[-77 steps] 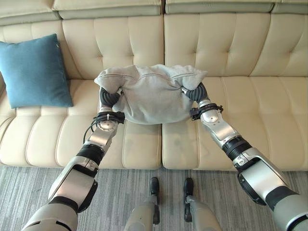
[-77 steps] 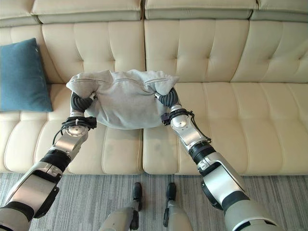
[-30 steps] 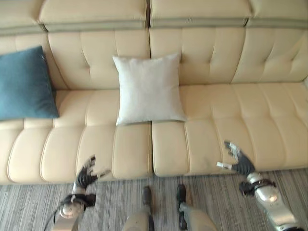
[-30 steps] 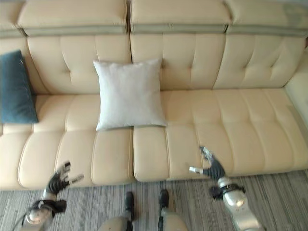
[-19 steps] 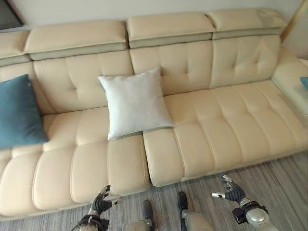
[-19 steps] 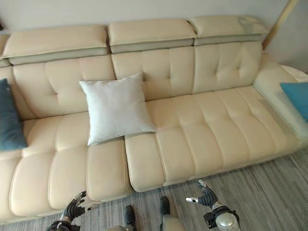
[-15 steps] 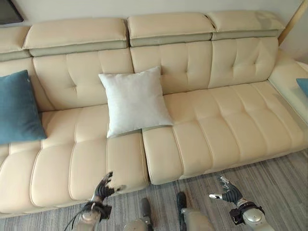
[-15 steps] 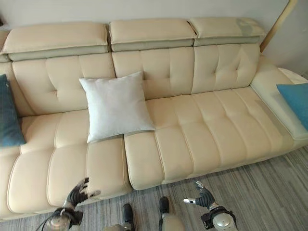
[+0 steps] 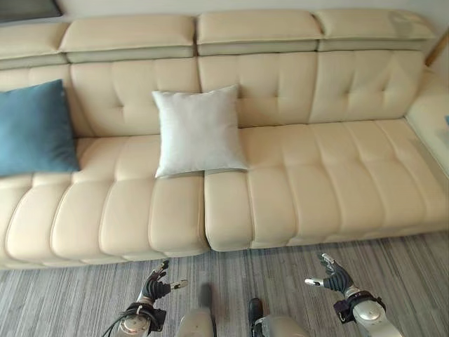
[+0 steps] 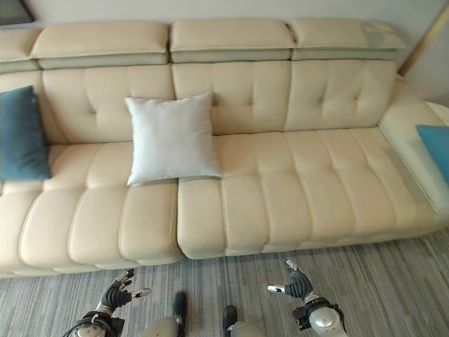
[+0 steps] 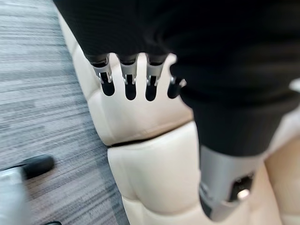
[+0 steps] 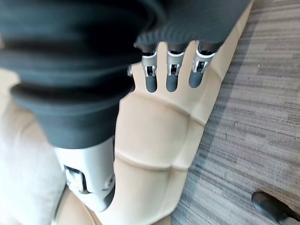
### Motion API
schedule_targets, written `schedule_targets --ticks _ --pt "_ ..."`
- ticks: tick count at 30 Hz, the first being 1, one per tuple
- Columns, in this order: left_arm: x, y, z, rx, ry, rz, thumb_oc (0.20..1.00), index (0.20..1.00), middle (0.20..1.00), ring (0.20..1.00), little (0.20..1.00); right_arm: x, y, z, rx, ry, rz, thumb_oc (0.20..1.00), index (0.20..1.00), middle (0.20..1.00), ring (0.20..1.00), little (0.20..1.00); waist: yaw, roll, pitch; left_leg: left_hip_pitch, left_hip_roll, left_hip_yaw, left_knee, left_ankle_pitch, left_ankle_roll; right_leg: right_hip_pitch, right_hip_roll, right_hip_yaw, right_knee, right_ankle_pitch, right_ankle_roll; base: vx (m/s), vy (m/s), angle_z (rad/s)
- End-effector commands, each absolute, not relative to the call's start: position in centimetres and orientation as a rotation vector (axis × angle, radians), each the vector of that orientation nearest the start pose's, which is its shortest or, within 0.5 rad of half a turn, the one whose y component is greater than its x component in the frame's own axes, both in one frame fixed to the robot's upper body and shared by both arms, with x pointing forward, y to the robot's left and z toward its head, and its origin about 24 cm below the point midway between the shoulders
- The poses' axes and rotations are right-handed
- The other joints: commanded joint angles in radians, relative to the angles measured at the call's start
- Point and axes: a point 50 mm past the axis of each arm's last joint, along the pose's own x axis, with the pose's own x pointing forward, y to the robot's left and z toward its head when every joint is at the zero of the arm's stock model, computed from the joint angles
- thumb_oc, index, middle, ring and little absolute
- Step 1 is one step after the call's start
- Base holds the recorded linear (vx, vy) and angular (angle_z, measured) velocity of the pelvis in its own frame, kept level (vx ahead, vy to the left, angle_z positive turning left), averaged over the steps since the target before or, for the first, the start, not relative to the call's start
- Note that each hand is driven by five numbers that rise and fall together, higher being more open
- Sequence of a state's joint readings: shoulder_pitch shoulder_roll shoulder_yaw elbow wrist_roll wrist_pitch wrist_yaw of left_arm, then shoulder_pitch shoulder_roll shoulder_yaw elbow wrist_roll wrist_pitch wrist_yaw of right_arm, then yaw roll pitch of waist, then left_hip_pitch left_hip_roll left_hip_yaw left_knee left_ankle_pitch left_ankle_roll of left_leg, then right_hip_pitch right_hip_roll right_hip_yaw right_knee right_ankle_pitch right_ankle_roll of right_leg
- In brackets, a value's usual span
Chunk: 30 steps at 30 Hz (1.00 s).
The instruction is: Pick up all the scattered cushions and arrange them neatly on the sofa.
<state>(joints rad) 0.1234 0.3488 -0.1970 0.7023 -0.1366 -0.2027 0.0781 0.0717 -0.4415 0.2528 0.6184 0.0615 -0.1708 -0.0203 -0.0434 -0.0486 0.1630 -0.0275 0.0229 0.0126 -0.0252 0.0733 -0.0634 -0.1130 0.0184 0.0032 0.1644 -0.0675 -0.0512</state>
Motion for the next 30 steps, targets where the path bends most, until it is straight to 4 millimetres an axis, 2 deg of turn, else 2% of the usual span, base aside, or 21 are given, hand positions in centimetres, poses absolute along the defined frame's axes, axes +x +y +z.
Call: schedule_targets --ticks 1,4,6,7,9,11,14,15,16,17,18,20,21,23,24,26,27,28,29,30 --pt "17.6 23.9 -8.4 0.316 0.525 0.028 1.000 1.000 1.000 1.000 1.000 18.7 -24.2 -7.3 -0.372 0.513 0.053 1.000 1.000 1.000 1.000 1.000 0.006 -0.024 -0.043 -0.068 -0.006 0.030 0.079 -0.094 0.014 0.069 -0.044 0.028 -0.094 0.014 0.151 0.06 0.075 -0.12" --pt "17.4 23.9 -8.5 0.329 0.533 0.014 1.000 1.000 1.000 1.000 1.000 17.9 -24.3 -7.8 -0.351 0.543 0.043 1.000 1.000 1.000 1.000 1.000 -0.004 -0.024 -0.052 -0.035 -0.012 0.046 0.055 -0.098 0.023 0.075 -0.047 0.040 -0.089 0.016 0.157 0.04 0.072 -0.38" --pt "17.4 24.0 -8.4 0.347 0.533 0.001 1.000 1.000 1.000 1.000 1.000 17.5 -24.3 -8.1 -0.319 0.559 0.026 1.000 1.000 1.000 1.000 1.000 -0.012 -0.020 -0.050 -0.015 -0.018 0.063 0.044 -0.108 0.032 0.072 -0.048 0.066 -0.076 0.020 0.162 -0.01 0.116 -0.47" --pt "17.6 23.9 -8.3 0.351 0.528 -0.008 1.000 1.000 1.000 1.000 1.000 17.7 -24.1 -8.5 -0.277 0.570 -0.002 1.000 1.000 1.000 1.000 1.000 -0.025 -0.016 -0.039 -0.016 -0.020 0.085 0.048 -0.115 0.041 0.050 -0.045 0.101 -0.055 0.031 0.170 -0.08 0.126 -0.60" --pt "17.7 23.9 -8.3 0.350 0.525 -0.008 1.000 1.000 1.000 1.000 1.000 17.9 -24.0 -8.4 -0.263 0.564 -0.005 1.000 1.000 1.000 1.000 1.000 -0.024 -0.014 -0.036 -0.014 -0.019 0.101 0.048 -0.119 0.043 0.039 -0.042 0.116 -0.049 0.034 0.172 -0.07 0.074 -0.77" --pt "18.0 23.6 -8.1 0.340 0.509 -0.018 1.000 1.000 1.000 1.000 1.000 18.7 -23.6 -8.0 -0.232 0.535 -0.013 1.000 1.000 1.000 1.000 1.000 -0.037 -0.010 -0.026 -0.006 -0.014 0.166 0.052 -0.133 0.055 0.003 -0.032 0.161 -0.031 0.050 0.190 -0.06 0.088 -0.76" --pt "18.1 23.0 -8.0 0.323 0.501 -0.030 1.000 1.000 1.000 1.000 1.000 19.3 -23.2 -7.6 -0.220 0.507 -0.012 1.000 1.000 1.000 1.000 1.000 -0.048 -0.010 -0.020 0.003 -0.007 0.237 0.057 -0.152 0.066 -0.030 -0.029 0.185 -0.028 0.068 0.205 -0.02 0.031 -1.74" --pt "18.1 22.9 -7.9 0.318 0.493 -0.035 1.000 1.000 1.000 1.000 1.000 19.5 -23.0 -7.5 -0.220 0.498 -0.005 1.000 1.000 1.000 1.000 1.000 -0.052 -0.009 -0.018 0.010 -0.001 0.269 0.062 -0.161 0.067 -0.041 -0.033 0.172 -0.028 0.074 0.207 -0.01 -0.086 -1.66" --pt "18.5 22.6 -7.7 0.312 0.480 -0.047 1.000 1.000 1.000 1.000 1.000 20.1 -22.6 -7.0 -0.222 0.474 0.002 1.000 1.000 1.000 1.000 1.000 -0.051 -0.006 -0.008 0.023 0.019 0.315 0.078 -0.178 0.067 -0.067 -0.064 0.072 -0.002 0.073 0.205 0.00 -0.093 -1.43" --pt "18.5 22.6 -7.6 0.312 0.480 -0.047 1.000 1.000 1.000 1.000 1.000 20.1 -22.6 -7.0 -0.221 0.473 0.002 1.000 1.000 1.000 1.000 1.000 -0.051 -0.006 -0.010 0.020 0.019 0.316 0.078 -0.175 0.066 -0.071 -0.063 0.073 -0.004 0.076 0.204 0.01 -0.115 -1.33" --pt "18.8 22.5 -7.5 0.313 0.470 -0.053 1.000 1.000 1.000 1.000 1.000 20.3 -22.4 -7.0 -0.219 0.467 0.007 1.000 1.000 1.000 1.000 1.000 -0.051 -0.003 -0.005 0.031 0.031 0.343 0.084 -0.182 0.067 -0.080 -0.084 0.008 0.015 0.069 0.202 0.01 -0.102 -1.41" --pt "19.0 22.5 -7.2 0.314 0.465 -0.059 1.000 1.000 1.000 1.000 1.000 20.4 -22.0 -6.8 -0.218 0.456 0.018 1.000 1.000 1.000 1.000 1.000 -0.043 0.012 -0.005 0.061 0.057 0.385 0.093 -0.211 0.057 -0.095 -0.148 -0.169 0.070 0.033 0.191 0.10 -0.163 -1.24" --pt "19.1 22.9 -7.1 0.311 0.462 -0.047 1.000 1.000 1.000 1.000 1.000 20.9 -21.5 -6.5 -0.222 0.434 0.031 1.000 1.000 1.000 1.000 1.000 -0.021 0.014 -0.013 0.075 0.089 0.458 0.113 -0.214 0.045 -0.075 -0.230 -0.352 0.080 0.026 0.187 0.13 -0.227 -1.17" --pt "18.9 22.7 -7.2 0.309 0.472 -0.061 1.000 1.000 1.000 1.000 1.000 20.9 -21.2 -6.4 -0.221 0.428 0.047 1.000 1.000 1.000 1.000 1.000 -0.026 0.009 -0.017 0.081 0.095 0.471 0.129 -0.219 0.043 -0.055 -0.230 -0.361 0.060 0.027 0.179 0.07 -0.189 -1.78" --pt "18.8 22.5 -7.4 0.313 0.482 -0.067 1.000 1.000 1.000 1.000 1.000 20.8 -21.2 -6.5 -0.219 0.435 0.045 1.000 1.000 1.000 1.000 1.000 -0.035 0.006 -0.023 0.089 0.100 0.484 0.136 -0.222 0.037 -0.055 -0.220 -0.339 0.056 0.024 0.185 0.13 -0.205 -1.54" --pt "18.8 22.0 -7.8 0.307 0.492 -0.083 1.000 1.000 1.000 1.000 1.000 20.3 -21.5 -6.7 -0.220 0.448 0.039 1.000 1.000 1.000 1.000 1.000 -0.050 0.006 -0.037 0.083 0.138 0.494 0.224 -0.206 0.010 -0.039 -0.187 -0.285 0.018 0.018 0.169 0.27 -0.372 -0.60" --pt "19.0 21.4 -7.8 0.299 0.485 -0.103 1.000 1.000 1.000 1.000 1.000 20.1 -21.9 -6.6 -0.214 0.444 0.031 1.000 1.000 1.000 1.000 1.000 -0.059 0.001 -0.032 0.056 0.180 0.467 0.343 -0.156 -0.011 -0.001 -0.149 -0.252 -0.021 0.009 0.142 0.29 -0.441 -0.45" --pt "19.3 20.9 -7.8 0.292 0.476 -0.112 1.000 1.000 1.000 1.000 1.000 20.0 -22.3 -6.5 -0.224 0.444 0.024 1.000 1.000 1.000 1.000 1.000 -0.057 0.005 -0.024 0.034 0.200 0.427 0.413 -0.134 -0.024 0.024 -0.123 -0.240 -0.039 0.000 0.125 0.33 -0.450 -0.34" --pt "19.4 20.3 -7.8 0.271 0.472 -0.114 1.000 1.000 1.000 1.000 1.000 20.0 -22.5 -6.5 -0.227 0.450 0.027 1.000 1.000 1.000 1.000 1.000 -0.045 0.001 -0.017 -0.013 0.175 0.339 0.450 -0.120 -0.023 0.050 -0.103 -0.207 -0.054 -0.016 0.108 0.19 -0.266 -0.43" --pt "19.5 20.0 -7.8 0.261 0.466 -0.115 1.000 1.000 1.000 1.000 1.000 20.0 -22.4 -6.5 -0.230 0.450 0.031 1.000 1.000 1.000 1.000 1.000 -0.033 -0.012 -0.013 -0.065 0.131 0.294 0.442 -0.118 0.001 0.053 -0.107 -0.193 -0.064 -0.002 0.101 0.28 -0.199 -0.54"
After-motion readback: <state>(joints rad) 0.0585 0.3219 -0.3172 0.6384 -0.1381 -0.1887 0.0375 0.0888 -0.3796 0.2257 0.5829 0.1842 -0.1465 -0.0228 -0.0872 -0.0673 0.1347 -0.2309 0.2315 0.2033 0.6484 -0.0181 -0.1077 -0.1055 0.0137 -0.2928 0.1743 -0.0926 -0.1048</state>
